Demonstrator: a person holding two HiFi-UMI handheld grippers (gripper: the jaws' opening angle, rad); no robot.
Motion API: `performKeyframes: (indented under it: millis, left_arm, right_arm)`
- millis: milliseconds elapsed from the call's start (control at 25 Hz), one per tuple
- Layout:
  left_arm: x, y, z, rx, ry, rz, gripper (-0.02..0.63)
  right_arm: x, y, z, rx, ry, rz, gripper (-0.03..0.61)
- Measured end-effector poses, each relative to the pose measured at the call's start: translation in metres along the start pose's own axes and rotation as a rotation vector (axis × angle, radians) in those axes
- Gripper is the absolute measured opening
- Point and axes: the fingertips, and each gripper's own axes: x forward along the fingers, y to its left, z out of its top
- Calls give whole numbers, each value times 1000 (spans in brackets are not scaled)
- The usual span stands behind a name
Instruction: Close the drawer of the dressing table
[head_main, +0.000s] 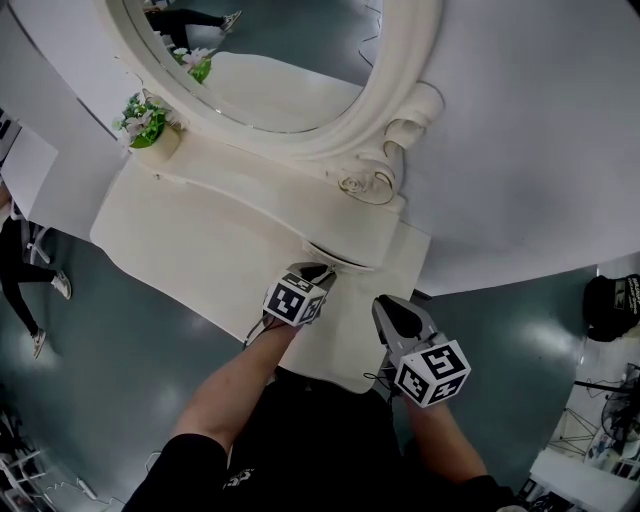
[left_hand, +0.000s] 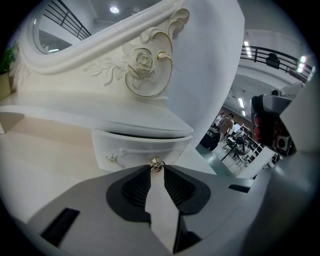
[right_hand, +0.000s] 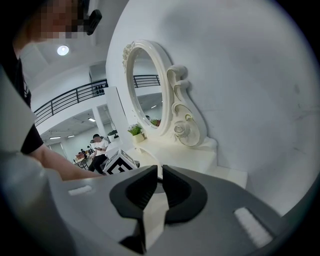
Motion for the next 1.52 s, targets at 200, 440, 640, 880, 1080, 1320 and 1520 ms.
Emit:
performKeyframes:
  millis: [200,440,640,880,1080,1320,1520]
  left_arm:
    - [5,2,4,-7,-7,-3,89]
    - [9,6,10,-12,-10,-10,89]
    - [13,9,16,-10,-12,-11,89]
    - [17,13,20,-13,-8,-9,89]
    - [18,13,18,5,-2,4,91]
    - [4,11,25,88,-29,33,114]
    - [-36,12,44,79,-129,51,114]
  right_arm:
    - [1,-7,-1,2,5,-10,43]
    - [2,-11,4,3,5,-17,41]
    - [0,-13,2,6,8,-28,41]
    - [-7,-13,0,3,12,-41,41]
    - [-14,-11,-2,4,10,-56,41]
    - [-18,5,-4,-1,0,-60,41]
    - [-16,31,3,-63,15,-28,41]
